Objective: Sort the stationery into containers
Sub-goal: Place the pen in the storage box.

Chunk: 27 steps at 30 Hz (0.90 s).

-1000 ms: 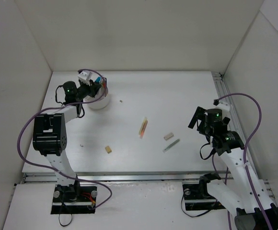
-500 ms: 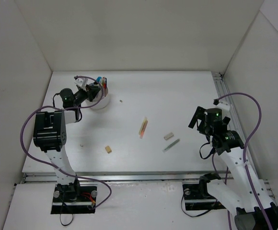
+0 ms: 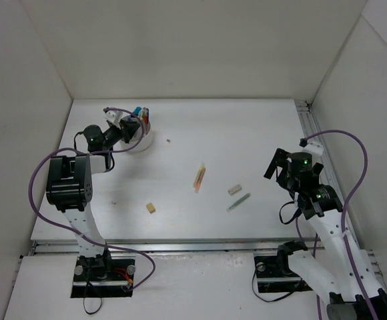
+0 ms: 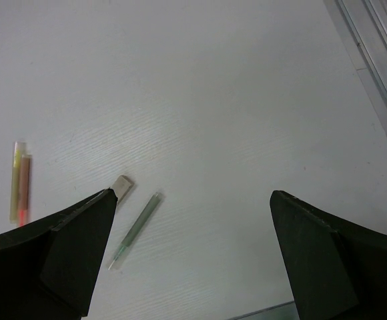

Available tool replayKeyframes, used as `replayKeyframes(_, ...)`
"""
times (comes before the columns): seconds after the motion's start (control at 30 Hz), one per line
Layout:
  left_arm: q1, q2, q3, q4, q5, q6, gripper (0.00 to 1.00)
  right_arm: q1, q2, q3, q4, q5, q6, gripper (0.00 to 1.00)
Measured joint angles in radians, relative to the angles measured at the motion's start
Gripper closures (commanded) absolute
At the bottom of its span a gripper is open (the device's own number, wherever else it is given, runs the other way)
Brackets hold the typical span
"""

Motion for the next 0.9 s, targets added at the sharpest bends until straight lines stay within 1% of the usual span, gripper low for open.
replayKeyframes(0.27, 0.000, -0.005, 0.000, -0.013, -0.001, 0.010, 0.93, 0.000, -0.038, 0.000, 0.000, 0.011, -0.002, 0.02)
replayKeyframes(0.43, 0.000, -0.013, 0.000, -0.057, 0.003, 0.018, 0.93, 0.000, -0.044, 0.000, 0.000, 0.015, -0.003, 0.02)
replayKeyframes(0.5, 0.000, -0.016, 0.000, -0.072, 0.006, 0.026, 0.91, 0.000, -0.046, 0.000, 0.000, 0.015, -0.003, 0.02)
replayKeyframes(0.53, 0.000, -0.019, 0.000, -0.081, 0.008, 0.031, 0.88, 0.000, -0.046, 0.000, 0.000, 0.016, -0.003, 0.02)
replayKeyframes(0.7, 0.000, -0.033, 0.005, -0.144, 0.017, 0.057, 0.85, 0.000, -0.048, 0.000, 0.000, 0.016, -0.005, 0.02)
replayKeyframes(0.73, 0.000, -0.036, 0.008, -0.166, 0.019, 0.066, 0.82, 0.000, -0.050, 0.000, 0.000, 0.016, -0.005, 0.02)
replayKeyframes(0.8, 0.000, -0.042, 0.020, -0.208, 0.021, 0.083, 0.82, 0.000, -0.052, 0.000, 0.000, 0.018, -0.006, 0.02)
replayKeyframes(0.9, 0.000, -0.047, 0.039, -0.253, 0.021, 0.104, 0.78, 0.000, -0.054, 0.000, 0.000, 0.020, -0.006, 0.02)
